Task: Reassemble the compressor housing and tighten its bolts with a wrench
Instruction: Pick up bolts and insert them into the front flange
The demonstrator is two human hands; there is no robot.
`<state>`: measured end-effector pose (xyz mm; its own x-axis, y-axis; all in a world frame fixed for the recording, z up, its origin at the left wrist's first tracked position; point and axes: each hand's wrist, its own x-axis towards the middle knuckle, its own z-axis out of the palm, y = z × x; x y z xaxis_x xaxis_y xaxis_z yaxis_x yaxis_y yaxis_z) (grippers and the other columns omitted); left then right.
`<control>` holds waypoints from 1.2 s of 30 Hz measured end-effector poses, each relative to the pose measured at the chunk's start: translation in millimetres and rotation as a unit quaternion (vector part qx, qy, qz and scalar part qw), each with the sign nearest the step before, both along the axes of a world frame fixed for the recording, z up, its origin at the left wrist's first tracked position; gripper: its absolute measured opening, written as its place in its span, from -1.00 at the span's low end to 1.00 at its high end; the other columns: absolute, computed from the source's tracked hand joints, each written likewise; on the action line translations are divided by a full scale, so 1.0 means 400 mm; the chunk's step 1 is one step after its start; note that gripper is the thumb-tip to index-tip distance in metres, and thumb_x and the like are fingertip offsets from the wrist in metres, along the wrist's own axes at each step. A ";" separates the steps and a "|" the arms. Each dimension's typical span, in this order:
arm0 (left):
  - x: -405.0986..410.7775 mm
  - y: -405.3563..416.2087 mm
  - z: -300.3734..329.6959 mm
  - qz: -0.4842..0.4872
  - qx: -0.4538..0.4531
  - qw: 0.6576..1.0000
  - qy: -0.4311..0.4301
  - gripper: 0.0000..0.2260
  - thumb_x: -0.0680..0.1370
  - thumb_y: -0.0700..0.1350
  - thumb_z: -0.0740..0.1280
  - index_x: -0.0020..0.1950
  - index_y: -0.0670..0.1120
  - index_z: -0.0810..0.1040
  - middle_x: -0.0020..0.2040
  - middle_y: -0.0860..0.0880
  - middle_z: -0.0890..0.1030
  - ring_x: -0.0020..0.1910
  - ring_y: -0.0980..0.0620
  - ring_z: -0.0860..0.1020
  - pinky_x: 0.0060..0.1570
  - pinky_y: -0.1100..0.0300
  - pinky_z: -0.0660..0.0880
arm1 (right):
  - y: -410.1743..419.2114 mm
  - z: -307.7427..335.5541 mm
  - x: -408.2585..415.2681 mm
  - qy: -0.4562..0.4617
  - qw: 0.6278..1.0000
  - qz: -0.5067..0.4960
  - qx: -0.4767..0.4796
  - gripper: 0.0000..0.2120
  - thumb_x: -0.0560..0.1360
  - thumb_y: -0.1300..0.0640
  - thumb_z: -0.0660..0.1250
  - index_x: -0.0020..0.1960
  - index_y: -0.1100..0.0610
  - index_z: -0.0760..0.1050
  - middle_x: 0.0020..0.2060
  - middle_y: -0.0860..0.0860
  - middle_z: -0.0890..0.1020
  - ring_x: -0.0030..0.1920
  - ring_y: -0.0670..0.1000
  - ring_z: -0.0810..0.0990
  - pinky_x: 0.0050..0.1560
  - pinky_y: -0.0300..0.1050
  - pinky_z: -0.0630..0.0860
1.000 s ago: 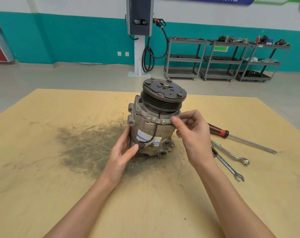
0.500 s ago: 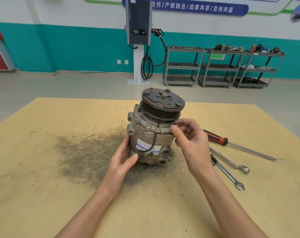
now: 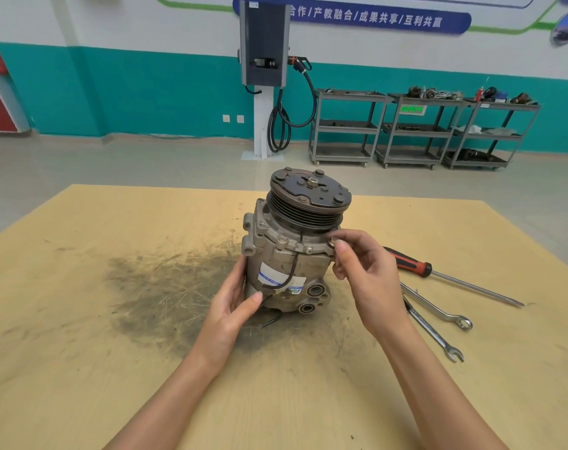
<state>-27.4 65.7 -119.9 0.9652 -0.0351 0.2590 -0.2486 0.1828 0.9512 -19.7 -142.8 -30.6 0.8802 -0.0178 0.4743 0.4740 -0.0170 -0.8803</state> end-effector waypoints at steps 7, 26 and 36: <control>0.000 0.001 -0.003 0.001 0.002 1.000 0.002 -0.28 0.38 0.05 0.46 0.50 0.13 0.25 0.46 0.29 0.42 0.49 0.29 0.31 0.36 0.41 0.34 | 0.019 -0.003 0.012 0.027 0.998 -0.034 0.045 -0.91 0.48 0.19 0.45 -0.07 0.10 0.54 -0.35 -0.11 0.53 -0.30 -0.06 0.45 -0.20 -0.11 0.41; -0.007 -0.002 0.007 -0.003 0.008 1.000 0.004 -0.27 0.39 0.03 0.45 0.51 0.12 0.23 0.47 0.28 0.41 0.49 0.29 0.32 0.36 0.42 0.34 | 0.002 -0.004 0.006 0.010 1.000 0.008 0.009 -0.91 0.51 0.09 0.33 -0.01 0.03 0.59 -0.31 -0.17 0.58 -0.28 -0.16 0.48 -0.21 -0.31 0.42; -0.007 -0.001 0.002 0.000 0.007 1.000 0.003 -0.36 0.48 -0.16 0.35 0.52 0.10 0.23 0.46 0.27 0.41 0.47 0.31 0.33 0.32 0.44 0.35 | 0.019 -0.007 -0.006 0.020 0.999 -0.020 0.023 -0.89 0.50 0.04 0.31 0.00 -0.02 0.57 -0.21 -0.12 0.62 -0.17 -0.14 0.54 -0.16 -0.26 0.45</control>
<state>-30.3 65.1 -119.2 0.9667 -0.0395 0.2528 -0.2429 0.1689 0.9552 -22.1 -135.4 -33.3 0.8964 -0.0740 0.4370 0.4385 0.0049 -0.8987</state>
